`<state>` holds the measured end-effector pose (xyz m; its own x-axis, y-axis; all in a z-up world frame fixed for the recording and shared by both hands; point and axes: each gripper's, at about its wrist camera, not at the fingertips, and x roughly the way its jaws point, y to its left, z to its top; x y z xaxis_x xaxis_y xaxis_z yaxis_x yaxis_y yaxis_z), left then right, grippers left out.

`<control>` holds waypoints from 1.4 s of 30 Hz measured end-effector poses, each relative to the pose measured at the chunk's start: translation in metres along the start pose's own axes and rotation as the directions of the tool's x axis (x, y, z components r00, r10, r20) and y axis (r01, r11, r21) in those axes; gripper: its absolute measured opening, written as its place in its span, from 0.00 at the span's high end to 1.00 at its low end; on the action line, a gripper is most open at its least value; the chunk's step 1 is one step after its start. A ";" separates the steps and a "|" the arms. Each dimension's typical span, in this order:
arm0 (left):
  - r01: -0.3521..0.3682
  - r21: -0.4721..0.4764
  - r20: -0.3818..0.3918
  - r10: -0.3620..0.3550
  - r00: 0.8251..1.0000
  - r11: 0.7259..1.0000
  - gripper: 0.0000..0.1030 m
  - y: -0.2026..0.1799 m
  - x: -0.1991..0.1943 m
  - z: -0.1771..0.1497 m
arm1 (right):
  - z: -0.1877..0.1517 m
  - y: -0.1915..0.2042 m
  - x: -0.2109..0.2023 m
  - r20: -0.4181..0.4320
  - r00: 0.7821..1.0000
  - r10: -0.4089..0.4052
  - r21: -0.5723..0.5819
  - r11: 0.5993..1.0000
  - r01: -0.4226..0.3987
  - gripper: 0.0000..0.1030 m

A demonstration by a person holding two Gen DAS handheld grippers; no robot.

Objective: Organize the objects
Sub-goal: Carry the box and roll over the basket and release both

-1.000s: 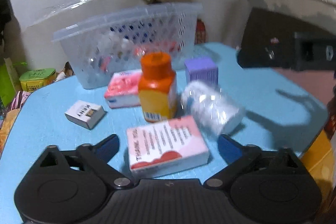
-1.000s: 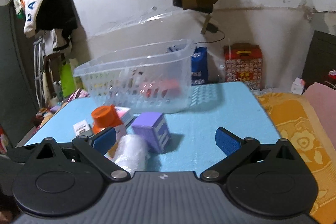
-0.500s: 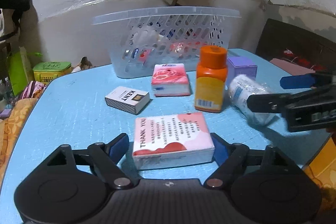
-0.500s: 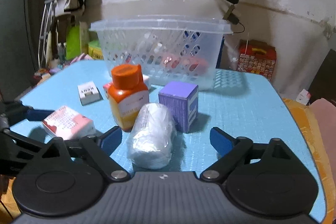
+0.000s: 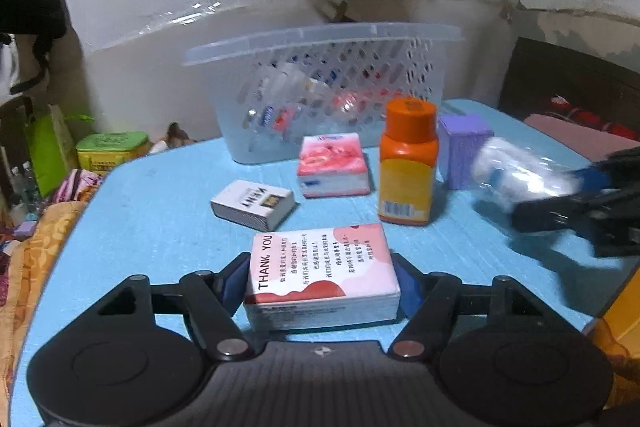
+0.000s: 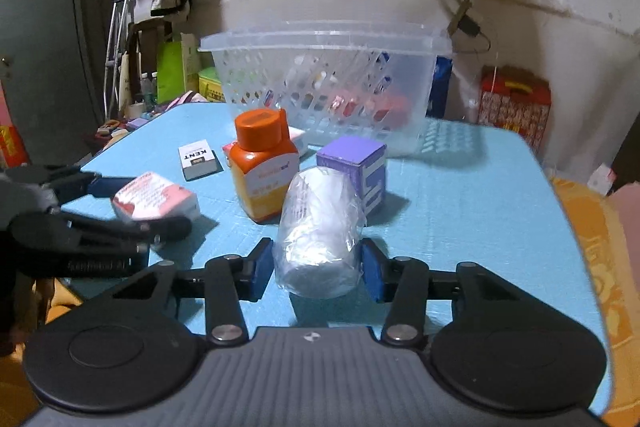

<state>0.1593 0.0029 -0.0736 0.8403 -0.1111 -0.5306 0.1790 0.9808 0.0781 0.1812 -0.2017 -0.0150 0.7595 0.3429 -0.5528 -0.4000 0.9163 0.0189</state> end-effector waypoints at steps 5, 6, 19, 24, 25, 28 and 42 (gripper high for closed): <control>-0.002 -0.007 0.052 0.002 0.999 1.000 0.27 -0.001 -0.014 0.008 | 0.005 -0.005 -0.021 0.050 0.999 0.022 0.010 1.000 -0.022 0.52; -0.003 -0.003 0.066 0.003 0.998 1.000 0.27 -0.002 -0.018 0.009 | 0.007 -0.005 -0.027 0.072 0.997 0.018 0.000 1.000 -0.018 0.52; 0.012 -0.059 0.197 0.000 0.980 0.998 0.27 0.007 -0.051 0.026 | 0.012 -0.020 -0.045 0.174 0.984 -0.030 0.018 0.999 0.028 0.53; 0.010 -0.052 0.231 0.002 0.973 0.999 0.27 0.006 -0.060 0.028 | 0.015 -0.021 -0.048 0.191 0.981 0.012 0.028 0.999 -0.018 0.53; 0.011 -0.058 0.237 0.003 0.971 0.998 0.27 0.007 -0.062 0.029 | 0.015 -0.022 -0.050 0.198 0.980 0.025 0.036 0.999 -0.033 0.53; 0.021 -0.084 0.261 0.002 0.965 0.996 0.27 0.013 -0.069 0.032 | 0.018 -0.024 -0.055 0.224 0.973 0.052 0.041 0.997 -0.063 0.53; 0.089 -0.155 0.279 -0.043 0.959 0.984 0.27 0.027 -0.066 0.053 | 0.038 -0.045 -0.055 0.307 0.942 0.138 0.078 0.982 -0.169 0.53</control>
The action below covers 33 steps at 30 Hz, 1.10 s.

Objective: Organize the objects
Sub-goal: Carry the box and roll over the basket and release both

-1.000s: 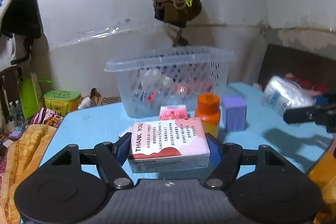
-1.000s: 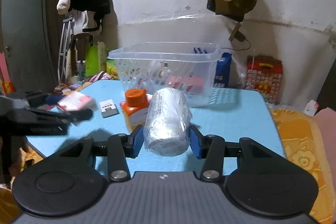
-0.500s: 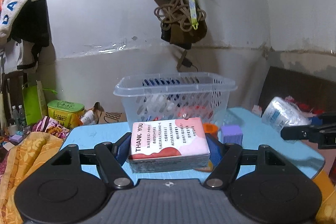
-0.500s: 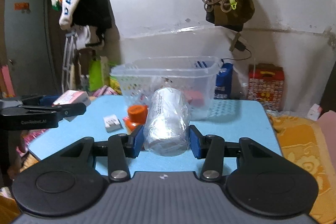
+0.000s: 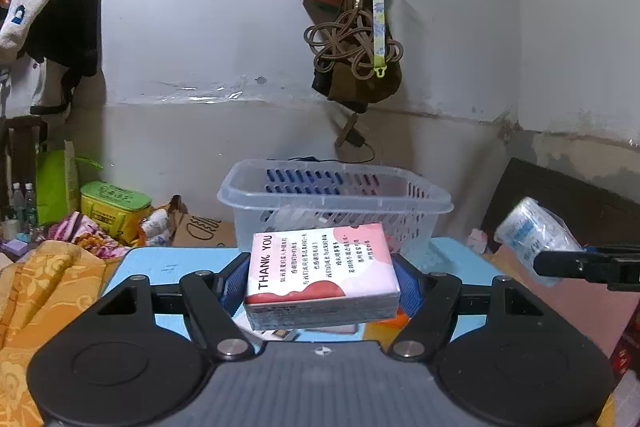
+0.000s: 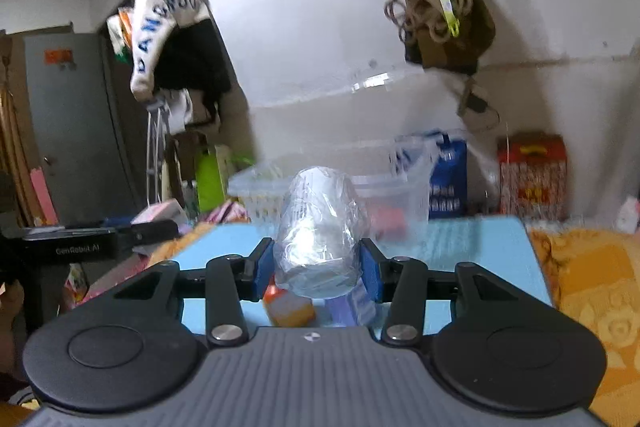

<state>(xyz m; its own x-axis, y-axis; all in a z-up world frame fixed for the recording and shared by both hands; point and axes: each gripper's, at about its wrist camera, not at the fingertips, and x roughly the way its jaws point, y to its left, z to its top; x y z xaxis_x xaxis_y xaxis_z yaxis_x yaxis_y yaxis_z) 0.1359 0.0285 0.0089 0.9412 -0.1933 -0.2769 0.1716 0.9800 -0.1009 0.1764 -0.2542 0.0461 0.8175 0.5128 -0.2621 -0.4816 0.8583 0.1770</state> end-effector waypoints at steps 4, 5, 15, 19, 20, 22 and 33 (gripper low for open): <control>0.019 -0.043 0.034 -0.017 0.999 0.999 0.27 0.005 0.003 0.021 | 0.024 -0.004 0.015 0.034 0.999 -0.010 -0.003 1.000 0.010 0.53; 0.023 -0.060 0.046 -0.020 0.999 0.998 0.27 0.007 0.006 0.030 | 0.032 -0.006 0.022 0.039 0.999 -0.010 0.003 1.000 0.010 0.53; -0.095 -0.088 -0.044 0.092 0.995 0.992 0.27 0.010 0.127 0.111 | 0.086 -0.011 0.136 -0.023 0.992 -0.124 -0.095 0.988 0.121 0.52; -0.151 -0.111 -0.129 0.136 0.982 0.982 0.23 0.018 0.174 0.109 | 0.084 -0.012 0.161 -0.063 0.984 -0.168 -0.148 0.976 0.157 0.43; -0.156 -0.112 -0.128 0.142 0.982 0.981 0.18 0.021 0.178 0.106 | 0.083 -0.010 0.161 -0.040 0.979 -0.198 -0.165 0.968 0.188 0.21; -0.187 -0.086 -0.089 0.179 0.980 0.979 0.00 0.019 0.176 0.100 | 0.081 -0.007 0.148 0.033 0.973 -0.229 -0.160 0.960 0.232 0.00; -0.089 0.016 -0.076 0.090 0.993 0.996 0.00 0.026 0.099 0.029 | -0.016 -0.019 0.062 -0.013 0.990 -0.142 0.102 0.984 0.143 0.00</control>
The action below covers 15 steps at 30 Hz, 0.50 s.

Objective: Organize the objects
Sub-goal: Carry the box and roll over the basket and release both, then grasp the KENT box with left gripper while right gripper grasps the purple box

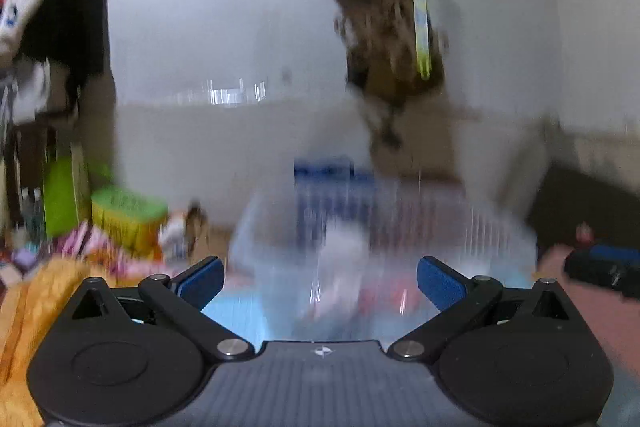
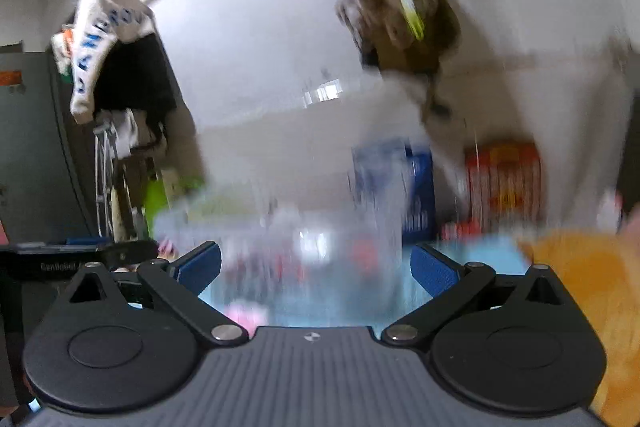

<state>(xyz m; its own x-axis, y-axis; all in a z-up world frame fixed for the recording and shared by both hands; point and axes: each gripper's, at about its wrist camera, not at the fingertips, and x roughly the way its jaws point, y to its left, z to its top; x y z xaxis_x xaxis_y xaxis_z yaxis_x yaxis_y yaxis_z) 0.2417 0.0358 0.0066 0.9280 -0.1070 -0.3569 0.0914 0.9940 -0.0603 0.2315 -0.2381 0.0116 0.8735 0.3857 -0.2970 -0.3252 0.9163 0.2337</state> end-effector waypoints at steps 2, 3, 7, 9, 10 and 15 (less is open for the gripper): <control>-0.001 -0.016 -0.084 0.000 0.996 1.000 0.00 0.011 0.006 -0.027 | -0.010 -0.008 0.010 -0.071 0.997 -0.017 0.006 1.000 0.017 0.00; 0.009 -0.036 -0.119 -0.013 0.993 0.999 0.00 0.019 0.009 -0.037 | -0.015 -0.009 0.010 -0.089 0.995 -0.035 0.000 0.999 0.035 0.00; 0.034 -0.059 -0.178 -0.044 0.983 0.998 0.00 0.031 0.013 -0.056 | -0.020 -0.007 0.011 -0.130 0.990 -0.052 -0.047 0.998 0.047 0.00; 0.028 -0.047 -0.195 -0.037 0.980 0.998 0.00 0.030 0.017 -0.055 | -0.022 -0.002 0.013 -0.140 0.988 -0.071 -0.082 0.995 0.060 0.00; 0.020 -0.042 -0.205 -0.028 0.978 0.999 0.00 0.029 0.018 -0.057 | -0.024 0.001 0.014 -0.132 0.988 -0.086 -0.097 0.993 0.073 0.00; 0.034 0.014 -0.252 -0.030 0.967 0.999 0.00 0.021 0.032 -0.062 | -0.031 0.007 0.031 -0.190 0.977 -0.096 -0.159 0.985 0.066 0.00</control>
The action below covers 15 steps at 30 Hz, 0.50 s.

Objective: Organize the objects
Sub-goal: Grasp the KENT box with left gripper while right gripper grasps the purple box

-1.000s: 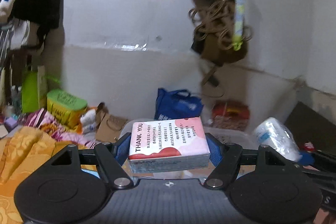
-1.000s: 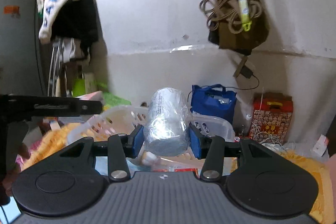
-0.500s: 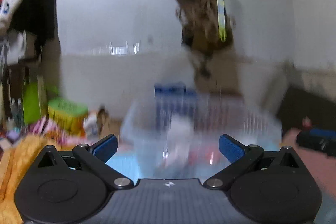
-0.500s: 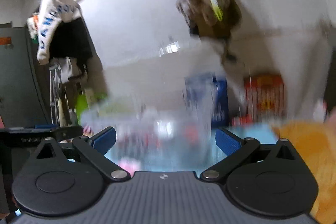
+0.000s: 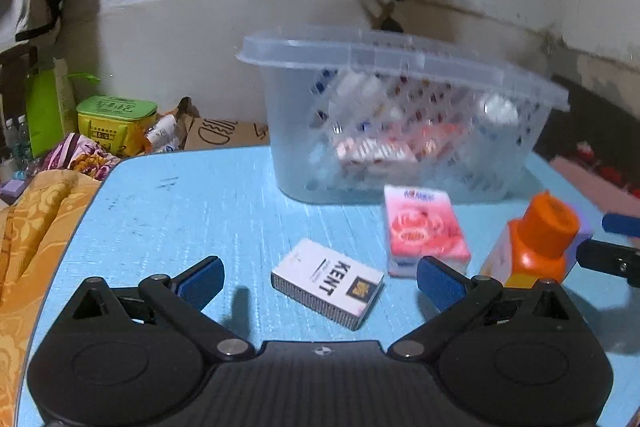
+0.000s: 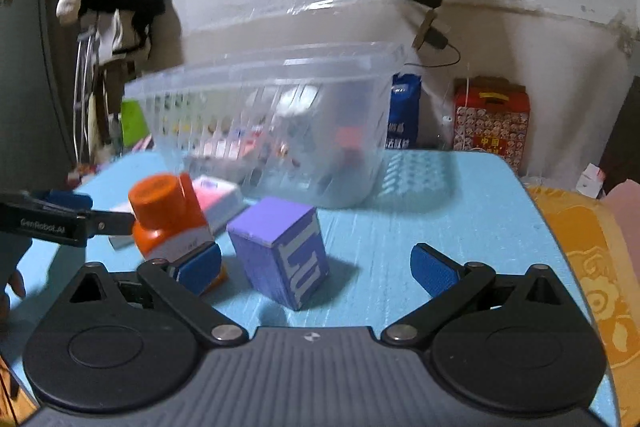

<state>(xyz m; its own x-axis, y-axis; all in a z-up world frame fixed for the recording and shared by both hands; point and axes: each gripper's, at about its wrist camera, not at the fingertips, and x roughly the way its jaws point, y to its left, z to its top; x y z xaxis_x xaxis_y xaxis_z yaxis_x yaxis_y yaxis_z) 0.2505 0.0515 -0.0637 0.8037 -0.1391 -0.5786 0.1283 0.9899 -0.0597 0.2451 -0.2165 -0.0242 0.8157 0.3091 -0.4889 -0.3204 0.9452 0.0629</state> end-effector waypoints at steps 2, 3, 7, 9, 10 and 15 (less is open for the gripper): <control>-0.007 0.010 -0.018 0.007 1.000 1.000 0.00 0.000 0.007 -0.002 | 0.000 0.001 0.004 -0.010 1.000 -0.006 -0.016 1.000 0.006 0.01; -0.005 0.001 -0.028 0.005 1.000 1.000 0.00 0.001 0.009 -0.002 | -0.001 0.001 0.005 -0.016 1.000 -0.001 -0.016 1.000 0.001 0.03; 0.019 -0.032 -0.039 -0.020 0.999 0.999 0.00 0.007 0.013 0.001 | -0.001 0.005 0.008 -0.024 1.000 0.001 -0.030 1.000 -0.002 0.06; 0.028 -0.035 -0.053 -0.030 0.998 0.999 0.00 0.007 0.016 0.002 | 0.001 0.009 0.013 -0.031 1.000 -0.002 -0.046 0.999 0.001 0.09; 0.028 -0.032 -0.054 -0.029 0.998 0.999 0.00 0.006 0.017 0.003 | 0.002 0.010 0.016 -0.035 0.999 -0.005 -0.044 0.999 0.003 0.09; -0.039 0.022 -0.097 0.041 0.994 0.999 0.02 -0.005 0.024 0.003 | 0.001 0.011 0.024 -0.083 0.996 0.020 -0.042 0.999 -0.023 0.45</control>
<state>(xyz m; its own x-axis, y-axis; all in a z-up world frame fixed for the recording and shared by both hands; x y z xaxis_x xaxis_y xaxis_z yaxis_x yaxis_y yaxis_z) 0.2712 0.0435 -0.0747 0.7481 -0.0952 -0.6567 0.1094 0.9938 -0.0195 0.2612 -0.1988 -0.0345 0.7666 0.3179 -0.5579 -0.3590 0.9326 0.0380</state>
